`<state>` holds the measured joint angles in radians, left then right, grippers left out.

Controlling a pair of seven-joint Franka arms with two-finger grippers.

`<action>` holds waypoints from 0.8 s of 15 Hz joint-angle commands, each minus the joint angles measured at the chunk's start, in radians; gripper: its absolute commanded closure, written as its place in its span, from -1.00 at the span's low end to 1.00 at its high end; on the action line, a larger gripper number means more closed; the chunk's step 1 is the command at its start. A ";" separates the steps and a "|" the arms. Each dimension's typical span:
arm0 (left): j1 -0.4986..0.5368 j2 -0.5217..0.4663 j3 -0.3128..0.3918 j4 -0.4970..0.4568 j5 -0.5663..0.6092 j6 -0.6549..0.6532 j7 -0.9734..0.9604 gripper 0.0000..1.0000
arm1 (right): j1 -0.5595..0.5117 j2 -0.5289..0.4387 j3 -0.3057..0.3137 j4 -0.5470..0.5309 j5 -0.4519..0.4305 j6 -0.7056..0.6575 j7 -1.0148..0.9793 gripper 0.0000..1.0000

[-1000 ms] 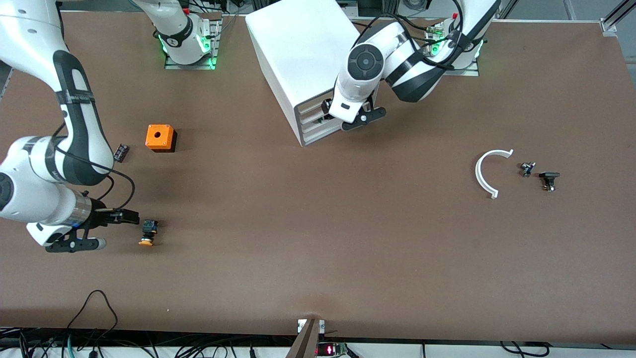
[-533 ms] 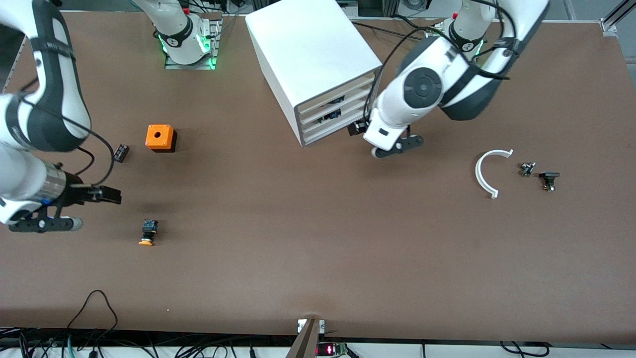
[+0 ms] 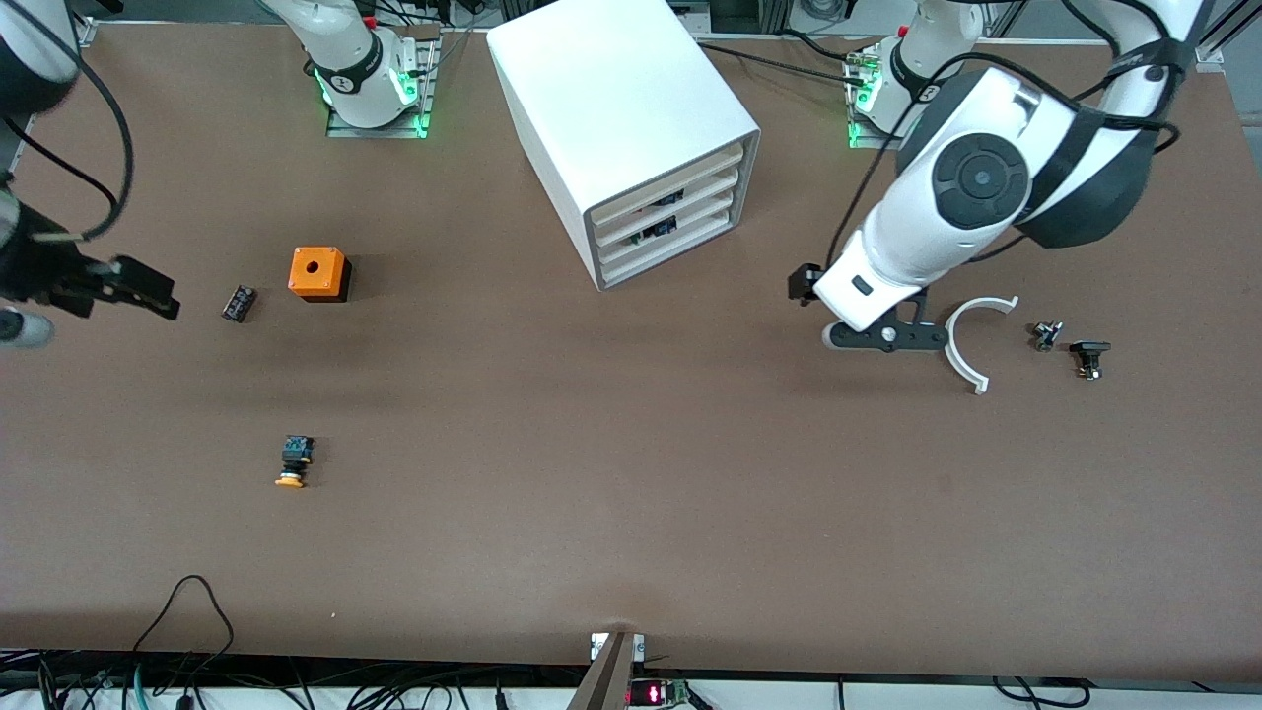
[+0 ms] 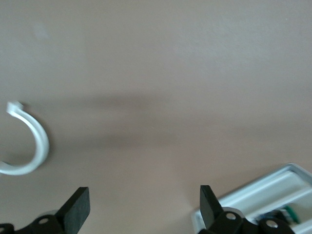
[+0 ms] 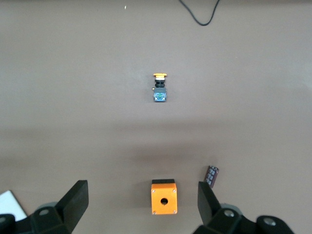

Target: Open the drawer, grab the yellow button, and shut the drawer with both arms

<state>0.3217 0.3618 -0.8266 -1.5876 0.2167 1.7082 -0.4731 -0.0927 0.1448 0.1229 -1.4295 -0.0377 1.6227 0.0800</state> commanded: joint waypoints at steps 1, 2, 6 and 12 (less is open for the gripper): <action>0.063 0.000 -0.009 0.067 0.036 -0.065 0.172 -0.98 | -0.004 -0.094 0.009 -0.020 0.013 -0.056 0.017 -0.99; 0.095 0.000 -0.011 0.089 0.036 -0.087 0.238 -0.98 | -0.002 -0.108 0.020 -0.019 0.015 -0.088 0.015 -0.99; -0.013 -0.116 0.230 0.094 -0.044 -0.091 0.483 -0.99 | -0.004 -0.180 0.046 -0.055 0.013 -0.136 0.026 -0.99; -0.326 -0.279 0.751 -0.021 -0.234 -0.067 0.657 -0.99 | -0.004 -0.318 0.038 -0.292 0.015 0.000 0.035 -0.99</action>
<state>0.0814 0.1734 -0.1815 -1.5095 0.0085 1.6220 0.1592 -0.0906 -0.1060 0.1611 -1.6314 -0.0350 1.5870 0.0959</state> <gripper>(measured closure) 0.004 0.004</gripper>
